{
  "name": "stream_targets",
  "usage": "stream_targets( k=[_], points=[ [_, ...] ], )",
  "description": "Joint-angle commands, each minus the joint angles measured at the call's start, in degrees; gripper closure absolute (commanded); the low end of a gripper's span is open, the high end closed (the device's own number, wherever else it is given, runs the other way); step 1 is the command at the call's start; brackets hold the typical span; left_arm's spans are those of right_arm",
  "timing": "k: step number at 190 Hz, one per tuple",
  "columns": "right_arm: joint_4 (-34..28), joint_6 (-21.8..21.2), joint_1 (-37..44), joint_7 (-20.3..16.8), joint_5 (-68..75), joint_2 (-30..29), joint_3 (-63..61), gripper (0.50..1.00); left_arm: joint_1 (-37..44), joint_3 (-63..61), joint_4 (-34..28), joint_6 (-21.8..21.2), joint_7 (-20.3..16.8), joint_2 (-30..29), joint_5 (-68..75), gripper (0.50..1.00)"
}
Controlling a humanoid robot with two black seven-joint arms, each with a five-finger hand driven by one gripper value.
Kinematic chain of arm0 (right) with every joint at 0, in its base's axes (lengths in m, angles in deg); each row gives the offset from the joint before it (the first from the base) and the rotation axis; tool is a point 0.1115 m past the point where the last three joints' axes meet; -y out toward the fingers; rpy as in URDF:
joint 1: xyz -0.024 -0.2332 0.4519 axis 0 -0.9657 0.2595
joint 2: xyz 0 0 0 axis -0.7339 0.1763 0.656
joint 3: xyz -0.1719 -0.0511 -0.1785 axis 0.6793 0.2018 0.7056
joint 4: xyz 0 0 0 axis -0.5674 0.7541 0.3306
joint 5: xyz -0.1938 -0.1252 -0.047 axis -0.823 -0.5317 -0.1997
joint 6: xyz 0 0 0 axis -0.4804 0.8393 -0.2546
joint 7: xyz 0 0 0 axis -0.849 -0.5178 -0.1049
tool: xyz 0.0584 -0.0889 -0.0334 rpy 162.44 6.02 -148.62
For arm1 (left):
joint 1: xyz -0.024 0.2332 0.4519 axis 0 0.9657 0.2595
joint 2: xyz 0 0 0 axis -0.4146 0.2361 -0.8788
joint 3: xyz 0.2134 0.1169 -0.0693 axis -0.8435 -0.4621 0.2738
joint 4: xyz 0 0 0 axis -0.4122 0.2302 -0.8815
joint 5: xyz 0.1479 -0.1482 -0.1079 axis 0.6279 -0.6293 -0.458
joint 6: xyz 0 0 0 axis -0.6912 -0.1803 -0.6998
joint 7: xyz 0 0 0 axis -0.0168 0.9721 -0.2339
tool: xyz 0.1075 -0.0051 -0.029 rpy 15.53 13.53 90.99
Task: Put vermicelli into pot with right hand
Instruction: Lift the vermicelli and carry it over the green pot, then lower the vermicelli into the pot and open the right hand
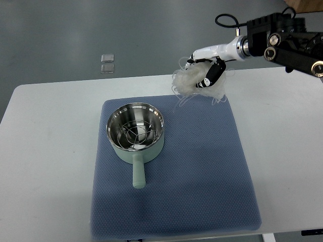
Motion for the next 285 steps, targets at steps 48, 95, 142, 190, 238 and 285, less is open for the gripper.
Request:
stream_targets(
  k=[48,95,142,190,238,285],
  points=[
    [-9.6,-7.9,18.1,-0.2,4.8,7.4,0.3,1.000,0.0,0.0,0.1,0.0,0.0,0.0,0.0,0.500],
    [-9.8,-6.8,20.1,-0.2,8.6,3.8,0.3,1.000,0.0,-0.1,0.2,0.1,0.0,0.0,0.1,0.500],
    [-6.7,-0.7,17.8,-0.2,10.1,-8.0,1.0,1.000,0.0,-0.1,0.2,0.1,0.0,0.0,0.1,0.500],
    [1.0,1.1,10.5,-0.1,9.2,-19.7,1.9,1.000,0.0,0.0,0.0,0.1,0.0,0.0,0.0,0.500],
    [2.5,1.5,5.4,-0.2,8.9,-23.3,2.0,1.000,0.0,0.0,0.0,0.0,0.0,0.0,0.0,0.500],
    [3.5,2.8,2.0,-0.2,8.9,-25.2,1.9,1.000,0.0,0.0,0.0,0.0,0.0,0.0,0.0,0.500]
  ],
)
